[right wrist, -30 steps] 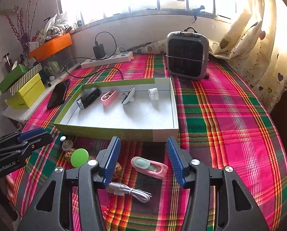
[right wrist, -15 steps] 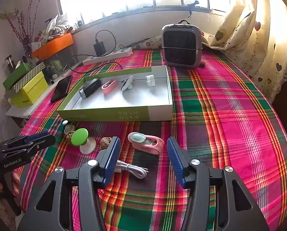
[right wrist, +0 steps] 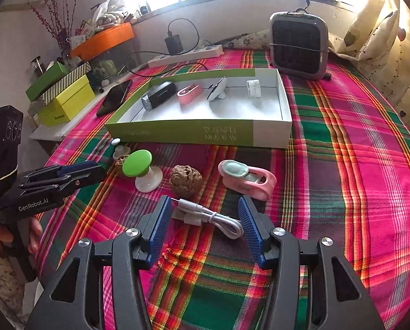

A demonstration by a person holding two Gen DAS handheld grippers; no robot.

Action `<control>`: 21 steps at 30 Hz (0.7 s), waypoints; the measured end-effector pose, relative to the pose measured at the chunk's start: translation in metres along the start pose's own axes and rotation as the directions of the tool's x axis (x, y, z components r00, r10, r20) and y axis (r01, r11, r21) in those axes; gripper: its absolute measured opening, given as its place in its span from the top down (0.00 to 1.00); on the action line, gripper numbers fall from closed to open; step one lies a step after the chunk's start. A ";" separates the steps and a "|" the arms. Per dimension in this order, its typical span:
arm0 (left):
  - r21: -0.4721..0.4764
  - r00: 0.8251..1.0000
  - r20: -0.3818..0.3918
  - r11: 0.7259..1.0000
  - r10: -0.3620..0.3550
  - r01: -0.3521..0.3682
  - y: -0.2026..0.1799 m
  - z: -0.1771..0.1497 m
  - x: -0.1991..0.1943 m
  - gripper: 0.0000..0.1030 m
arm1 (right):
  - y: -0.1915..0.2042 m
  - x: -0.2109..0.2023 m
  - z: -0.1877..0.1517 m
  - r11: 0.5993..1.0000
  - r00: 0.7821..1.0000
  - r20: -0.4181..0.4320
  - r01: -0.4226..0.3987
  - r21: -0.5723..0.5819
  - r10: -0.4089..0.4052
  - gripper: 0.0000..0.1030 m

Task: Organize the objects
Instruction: 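Move left tool toward white knob while right tool approaches white USB cable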

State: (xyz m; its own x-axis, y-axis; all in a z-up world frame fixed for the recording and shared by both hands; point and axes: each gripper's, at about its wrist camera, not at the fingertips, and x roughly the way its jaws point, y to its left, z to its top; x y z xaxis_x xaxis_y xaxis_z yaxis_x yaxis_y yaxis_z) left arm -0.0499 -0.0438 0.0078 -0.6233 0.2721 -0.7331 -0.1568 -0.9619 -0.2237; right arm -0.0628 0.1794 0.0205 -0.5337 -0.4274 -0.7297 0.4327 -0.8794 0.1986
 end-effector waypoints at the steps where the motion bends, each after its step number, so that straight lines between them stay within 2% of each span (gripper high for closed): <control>1: 0.000 1.000 0.000 1.000 -0.003 0.003 0.000 0.001 0.001 0.63 | 0.001 0.001 -0.001 1.000 1.000 -0.010 -0.003 -0.005 0.003 0.50; 5: 0.005 1.000 -0.001 1.000 -0.011 0.011 -0.001 0.002 0.002 0.63 | 0.003 -0.001 -0.004 0.999 1.000 -0.022 -0.014 -0.030 0.013 0.50; 11: 0.002 1.000 -0.001 1.000 -0.010 0.010 0.000 0.003 0.003 0.63 | 0.018 -0.001 -0.011 0.993 0.993 -0.090 -0.080 -0.090 0.072 0.50; 14: -0.008 1.000 0.001 1.000 -0.013 0.013 0.004 0.006 0.004 0.63 | 0.025 -0.003 -0.012 0.988 0.993 -0.084 -0.097 -0.121 0.087 0.50; 21: -0.024 1.000 0.005 0.999 -0.021 0.021 0.008 0.015 0.009 0.63 | 0.026 0.007 -0.008 0.992 0.998 -0.066 0.017 -0.124 -0.025 0.50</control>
State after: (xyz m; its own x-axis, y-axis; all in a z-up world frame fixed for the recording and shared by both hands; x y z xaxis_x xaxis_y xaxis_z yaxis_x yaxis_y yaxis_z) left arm -0.0680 -0.0497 0.0086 -0.6234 0.2922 -0.7253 -0.1514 -0.9551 -0.2546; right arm -0.0493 0.1555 0.0149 -0.4954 -0.3903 -0.7760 0.5106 -0.8536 0.1033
